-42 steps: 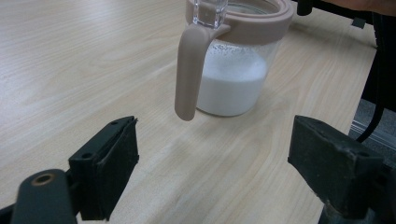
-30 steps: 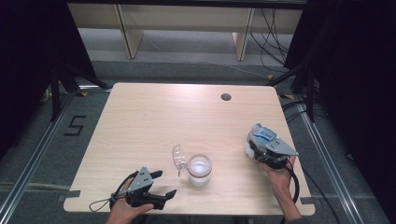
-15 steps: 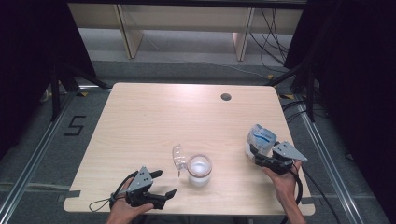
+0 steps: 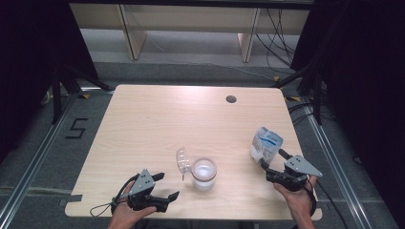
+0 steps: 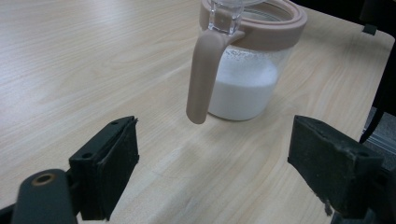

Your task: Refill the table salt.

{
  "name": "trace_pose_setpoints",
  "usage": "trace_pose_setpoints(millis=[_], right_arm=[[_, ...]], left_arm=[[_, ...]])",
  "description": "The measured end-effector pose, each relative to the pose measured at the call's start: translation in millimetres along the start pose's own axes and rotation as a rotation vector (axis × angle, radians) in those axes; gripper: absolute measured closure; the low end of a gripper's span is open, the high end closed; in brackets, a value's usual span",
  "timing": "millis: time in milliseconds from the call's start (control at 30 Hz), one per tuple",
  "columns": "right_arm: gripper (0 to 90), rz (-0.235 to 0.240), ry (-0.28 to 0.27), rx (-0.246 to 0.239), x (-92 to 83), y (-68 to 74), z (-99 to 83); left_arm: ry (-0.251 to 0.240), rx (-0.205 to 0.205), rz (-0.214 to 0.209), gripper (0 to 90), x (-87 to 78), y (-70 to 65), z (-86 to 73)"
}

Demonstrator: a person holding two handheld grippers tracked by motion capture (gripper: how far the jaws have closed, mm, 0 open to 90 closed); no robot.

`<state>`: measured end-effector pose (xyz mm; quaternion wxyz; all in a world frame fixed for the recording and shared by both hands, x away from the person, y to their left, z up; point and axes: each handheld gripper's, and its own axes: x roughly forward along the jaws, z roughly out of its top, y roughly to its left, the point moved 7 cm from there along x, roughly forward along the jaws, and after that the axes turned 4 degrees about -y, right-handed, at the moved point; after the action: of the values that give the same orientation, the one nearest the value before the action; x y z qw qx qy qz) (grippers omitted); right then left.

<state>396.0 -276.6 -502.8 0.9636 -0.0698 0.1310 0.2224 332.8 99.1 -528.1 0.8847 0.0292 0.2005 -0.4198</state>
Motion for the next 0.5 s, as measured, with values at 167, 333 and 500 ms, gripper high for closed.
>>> trace_pose_setpoints(millis=[167,333,500], right_arm=[[22.7,0.003,0.036,0.009,-5.5,0.0,-4.7],[21.4,0.016,0.073,0.015,-11.7,7.6,-8.4],[20.5,0.034,0.097,0.022,-16.7,16.2,-12.1]], left_arm=[[0.001,-0.019,0.017,15.6,-1.8,0.3,-0.3],[-0.004,-0.021,0.026,15.7,-4.2,3.8,-0.4],[-0.013,-0.057,0.038,15.7,-3.5,4.7,0.1]])
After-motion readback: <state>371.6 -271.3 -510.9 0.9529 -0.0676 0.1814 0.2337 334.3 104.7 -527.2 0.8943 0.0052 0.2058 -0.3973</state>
